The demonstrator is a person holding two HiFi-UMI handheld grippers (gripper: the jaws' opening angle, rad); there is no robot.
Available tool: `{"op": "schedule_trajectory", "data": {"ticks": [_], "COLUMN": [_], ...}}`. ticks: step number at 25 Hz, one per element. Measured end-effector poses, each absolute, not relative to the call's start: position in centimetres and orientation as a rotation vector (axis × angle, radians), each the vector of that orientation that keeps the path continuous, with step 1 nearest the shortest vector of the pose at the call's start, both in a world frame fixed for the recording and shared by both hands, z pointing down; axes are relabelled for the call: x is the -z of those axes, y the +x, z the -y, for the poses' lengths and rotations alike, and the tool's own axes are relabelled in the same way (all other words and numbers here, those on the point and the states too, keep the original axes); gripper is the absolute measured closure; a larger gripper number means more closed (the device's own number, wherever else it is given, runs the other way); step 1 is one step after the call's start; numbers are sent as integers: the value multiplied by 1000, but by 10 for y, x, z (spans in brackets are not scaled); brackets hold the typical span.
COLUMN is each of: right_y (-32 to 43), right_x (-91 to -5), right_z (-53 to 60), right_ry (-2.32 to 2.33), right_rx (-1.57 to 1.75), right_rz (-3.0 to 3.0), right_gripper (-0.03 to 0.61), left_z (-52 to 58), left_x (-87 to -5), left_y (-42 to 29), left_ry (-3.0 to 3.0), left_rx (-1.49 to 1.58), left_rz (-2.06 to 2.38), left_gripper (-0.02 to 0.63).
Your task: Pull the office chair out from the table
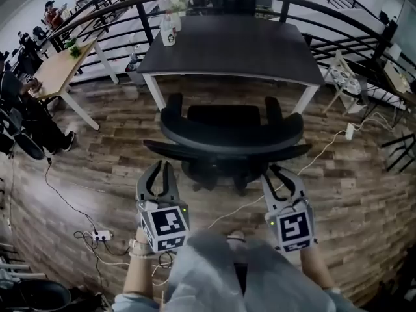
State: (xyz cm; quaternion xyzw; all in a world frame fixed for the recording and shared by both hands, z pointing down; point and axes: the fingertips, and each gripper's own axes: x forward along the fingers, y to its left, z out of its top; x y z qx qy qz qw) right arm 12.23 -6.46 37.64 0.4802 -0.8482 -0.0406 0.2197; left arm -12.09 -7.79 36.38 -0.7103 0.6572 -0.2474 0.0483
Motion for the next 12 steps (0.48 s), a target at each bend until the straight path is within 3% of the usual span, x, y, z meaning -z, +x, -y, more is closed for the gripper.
{"op": "schedule_trajectory", "data": {"ticks": [5, 12], "right_y": [121, 113], "right_x": [-375, -361], "right_z": [61, 56], "right_ry": [1403, 1469], "right_rx": [-4, -100], "right_rz": [2394, 2488], "right_gripper": [571, 574], "left_z": [68, 58], "left_x": [-356, -353], "left_y": [-100, -63], "left_ry": [-2321, -2510], "left_rx": [636, 571], "left_rz": [-2017, -1946], "left_gripper": [603, 603]}}
